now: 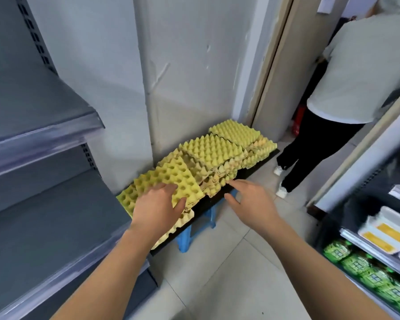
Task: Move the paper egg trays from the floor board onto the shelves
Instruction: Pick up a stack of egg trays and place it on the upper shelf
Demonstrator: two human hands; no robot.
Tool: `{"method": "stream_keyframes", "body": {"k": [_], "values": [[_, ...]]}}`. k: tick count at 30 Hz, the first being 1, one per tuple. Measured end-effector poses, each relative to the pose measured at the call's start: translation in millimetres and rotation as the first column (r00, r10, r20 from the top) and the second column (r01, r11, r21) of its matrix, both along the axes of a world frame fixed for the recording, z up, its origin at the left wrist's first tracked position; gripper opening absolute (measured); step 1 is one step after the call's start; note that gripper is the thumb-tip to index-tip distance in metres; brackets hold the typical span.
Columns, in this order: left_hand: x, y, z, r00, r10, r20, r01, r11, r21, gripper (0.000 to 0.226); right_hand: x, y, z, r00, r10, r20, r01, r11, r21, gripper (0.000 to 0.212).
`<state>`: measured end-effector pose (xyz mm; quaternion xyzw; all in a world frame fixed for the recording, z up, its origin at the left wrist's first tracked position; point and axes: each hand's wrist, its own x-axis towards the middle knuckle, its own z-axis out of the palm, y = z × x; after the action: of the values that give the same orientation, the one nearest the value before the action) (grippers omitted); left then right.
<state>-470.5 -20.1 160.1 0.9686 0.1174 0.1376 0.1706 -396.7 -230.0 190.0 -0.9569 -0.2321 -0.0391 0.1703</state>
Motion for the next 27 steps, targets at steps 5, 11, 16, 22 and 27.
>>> {"method": "stream_keyframes", "body": {"k": [5,11,16,22,27], "values": [[78.7,16.1,-40.2,0.987,0.052,-0.149,-0.056,0.998,-0.023,0.045,88.7,16.4,-33.5,0.997,0.013,-0.077,-0.015,1.000,-0.018,0.039],[155.1,48.0,-88.1,0.942,0.145,-0.302,-0.184,0.977,-0.104,0.049,180.8,52.4,-83.6,0.980,0.066,-0.188,-0.072,0.997,-0.027,0.044],[188.4,74.8,-137.7,0.844,0.246,-0.477,-0.347,0.928,-0.136,0.053,229.8,84.7,-132.2,0.951,0.128,-0.281,-0.136,0.991,-0.009,0.035],[202.2,102.7,-209.0,0.716,0.352,-0.603,-0.562,0.803,-0.198,0.066,278.6,119.7,-203.1,0.898,0.211,-0.385,-0.244,0.969,-0.038,0.040],[202.5,113.1,-272.6,0.634,0.407,-0.658,-0.706,0.653,-0.276,0.078,308.9,139.1,-266.1,0.842,0.226,-0.490,-0.293,0.954,-0.064,0.058]]}}
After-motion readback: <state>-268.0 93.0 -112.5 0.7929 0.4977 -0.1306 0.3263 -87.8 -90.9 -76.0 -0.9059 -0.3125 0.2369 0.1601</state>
